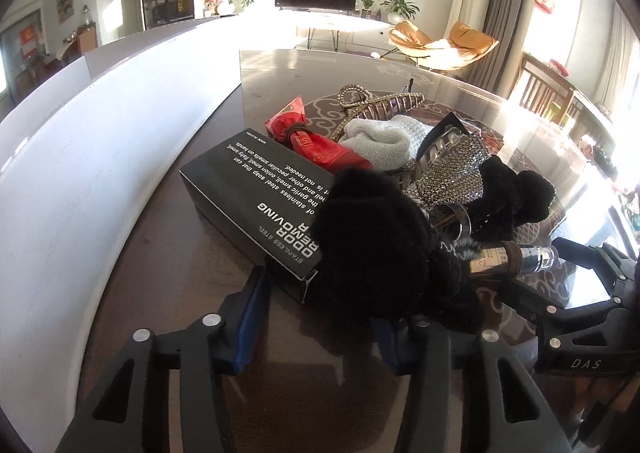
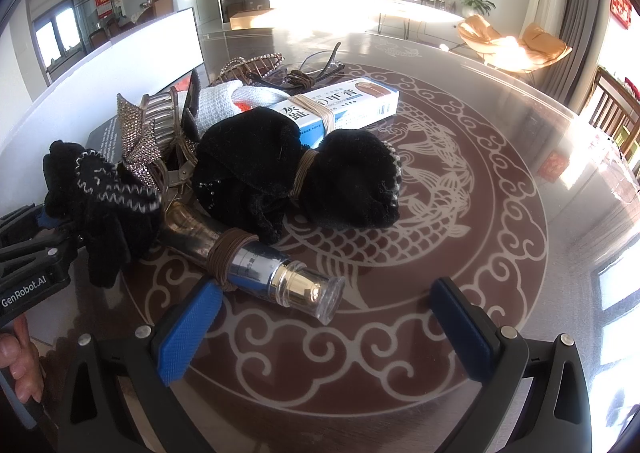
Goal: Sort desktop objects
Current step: 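Grasp the gold cosmetic tube with the right tool and lift it, then grasp the black fuzzy glove with the left tool while the right tool holds the tube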
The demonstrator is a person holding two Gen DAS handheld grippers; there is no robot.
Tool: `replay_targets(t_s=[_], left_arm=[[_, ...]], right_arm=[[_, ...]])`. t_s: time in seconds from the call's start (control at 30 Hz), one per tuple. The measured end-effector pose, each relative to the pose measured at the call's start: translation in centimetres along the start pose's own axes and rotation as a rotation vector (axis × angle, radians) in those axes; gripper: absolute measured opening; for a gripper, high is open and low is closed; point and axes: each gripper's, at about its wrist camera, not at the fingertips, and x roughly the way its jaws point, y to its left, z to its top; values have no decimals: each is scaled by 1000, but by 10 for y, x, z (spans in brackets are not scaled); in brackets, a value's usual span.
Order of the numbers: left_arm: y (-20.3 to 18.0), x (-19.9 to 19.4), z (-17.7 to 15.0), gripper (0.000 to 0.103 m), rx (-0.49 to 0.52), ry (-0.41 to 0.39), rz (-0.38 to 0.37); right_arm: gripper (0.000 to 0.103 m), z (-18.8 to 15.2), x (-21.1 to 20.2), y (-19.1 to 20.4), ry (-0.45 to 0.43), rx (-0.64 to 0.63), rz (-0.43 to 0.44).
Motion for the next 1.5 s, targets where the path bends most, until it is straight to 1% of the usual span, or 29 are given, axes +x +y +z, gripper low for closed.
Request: replay_targets(t_s=[0.07,0.13,0.2,0.33,0.37,0.43,0.47,0.53,0.6,0.63,0.7,0.73,0.77,0.8,0.83,0.87,0.9,0.93,0.97,1.0,1.07,1.13,1.23,1.27,1.3,1.33,1.37,1.43,1.5], left_arm=[[7,-8,-11,31,-44,-6,-40],[12,-19,-25,28,-62,-7,-47],[13,-25,-30,27,-89,5,-44],[30,-33,-40,27,-216,12,-102],[36,-32,-42,27,-248,6,-111],[46,-33,-48,27,-304,-5,-125],[50,-34,-49,27,-324,-9,-135],[52,-32,-50,27,-342,-14,-147],[49,-30,-49,27,-332,-17,-135],[49,-30,-45,27,-321,-16,-123],[46,-30,-44,27,-294,-12,-96],[44,-30,-44,27,-283,-10,-86],[42,-28,-42,28,-277,-8,-81],[44,-31,-44,28,-277,-5,-83],[45,-32,-45,28,-281,-4,-89],[45,-33,-45,28,-285,-5,-96],[46,-35,-45,28,-290,-5,-106],[46,-36,-45,28,-293,-6,-121],[45,-37,-45,28,-292,-6,-140],[43,-38,-45,28,-289,-5,-164],[36,-42,-46,28,-271,2,-213],[23,-46,-46,28,-229,11,-256],[3,-50,-46,32,-187,0,-278],[-2,-49,-46,42,-187,-4,-273],[-7,-45,-45,55,-192,-5,-256],[-11,-41,-45,60,-197,2,-230],[-15,-36,-44,62,-204,16,-209],[-19,-30,-42,62,-235,44,-200],[-19,-32,-45,62,-272,30,-203]], right_arm=[[103,0,-1,1,0,0,0],[103,0,0,0,0,0,0],[103,0,0,0,0,0,0],[103,0,0,-2,-3,6,10],[103,-1,-3,-3,-7,-6,38],[103,-5,-11,-9,-17,-32,164],[103,-5,-15,-13,-20,-35,210],[103,0,-21,-19,-30,-62,248],[103,13,-22,-14,-18,-129,284],[103,20,-20,-9,1,-173,309],[103,31,-8,8,68,-285,344],[101,33,-3,17,93,-344,328],[90,34,1,26,107,-398,318],[74,32,2,34,122,-440,330],[72,30,5,38,136,-465,341],[65,28,2,42,127,-485,342],[52,25,-2,46,127,-498,365],[43,20,-8,49,128,-506,387],[30,14,-15,52,131,-512,412],[30,5,-23,54,126,-518,430],[30,-15,-38,54,112,-534,427],[30,-35,-50,46,97,-512,408],[30,-58,-67,25,58,-450,353],[30,-66,-71,19,42,-443,321],[30,-72,-77,12,27,-442,290],[30,-78,-81,7,13,-442,260],[30,-83,-84,2,4,-437,234],[30,-84,-88,-13,-2,-420,209],[31,-86,-90,-19,-6,-405,194]])
